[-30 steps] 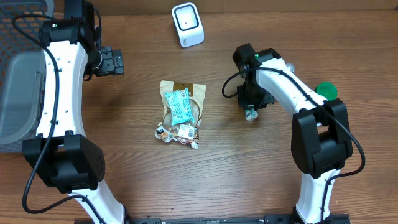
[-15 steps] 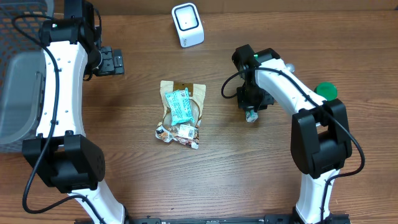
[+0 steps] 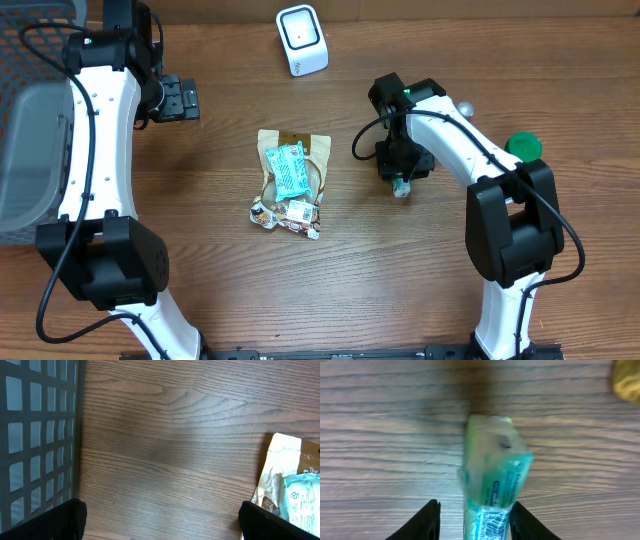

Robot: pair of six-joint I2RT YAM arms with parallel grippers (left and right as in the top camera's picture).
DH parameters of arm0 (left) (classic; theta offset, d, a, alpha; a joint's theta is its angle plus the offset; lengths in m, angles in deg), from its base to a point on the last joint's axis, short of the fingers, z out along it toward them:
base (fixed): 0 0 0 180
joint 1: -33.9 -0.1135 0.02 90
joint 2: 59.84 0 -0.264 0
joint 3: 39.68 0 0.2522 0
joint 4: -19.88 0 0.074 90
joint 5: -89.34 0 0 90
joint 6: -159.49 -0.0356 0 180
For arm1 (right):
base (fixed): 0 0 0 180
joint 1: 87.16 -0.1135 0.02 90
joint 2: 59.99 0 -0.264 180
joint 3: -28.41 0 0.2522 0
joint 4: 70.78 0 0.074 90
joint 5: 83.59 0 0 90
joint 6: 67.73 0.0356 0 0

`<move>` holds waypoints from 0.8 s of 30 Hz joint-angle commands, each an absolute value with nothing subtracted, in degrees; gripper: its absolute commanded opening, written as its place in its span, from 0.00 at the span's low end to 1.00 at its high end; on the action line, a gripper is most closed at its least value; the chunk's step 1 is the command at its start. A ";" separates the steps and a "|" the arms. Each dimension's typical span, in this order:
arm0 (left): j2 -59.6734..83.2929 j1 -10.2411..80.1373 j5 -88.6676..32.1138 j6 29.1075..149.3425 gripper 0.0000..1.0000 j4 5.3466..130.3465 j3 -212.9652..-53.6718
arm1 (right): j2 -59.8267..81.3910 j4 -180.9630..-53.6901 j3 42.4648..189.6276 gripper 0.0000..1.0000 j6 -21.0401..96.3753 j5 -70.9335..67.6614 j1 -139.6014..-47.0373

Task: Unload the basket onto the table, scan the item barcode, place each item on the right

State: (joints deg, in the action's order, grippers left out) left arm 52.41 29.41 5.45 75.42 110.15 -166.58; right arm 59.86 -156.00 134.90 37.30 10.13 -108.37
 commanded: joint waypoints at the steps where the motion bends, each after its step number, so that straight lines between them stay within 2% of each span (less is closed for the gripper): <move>1: 52.26 29.80 5.71 74.79 0.99 110.09 -167.50 | 59.05 -155.52 136.47 0.42 37.60 4.39 -108.48; 9: 52.26 30.24 5.71 74.79 1.00 110.09 -167.50 | 59.05 -154.67 136.49 0.43 31.46 -2.30 -108.48; 19: 52.26 30.17 5.69 74.81 1.00 110.09 -167.50 | 59.05 -149.82 136.49 0.44 31.37 -2.59 -108.46; 24: 52.26 30.22 5.71 74.79 0.99 110.06 -167.50 | 59.05 -147.24 136.49 0.44 31.37 -8.58 -108.48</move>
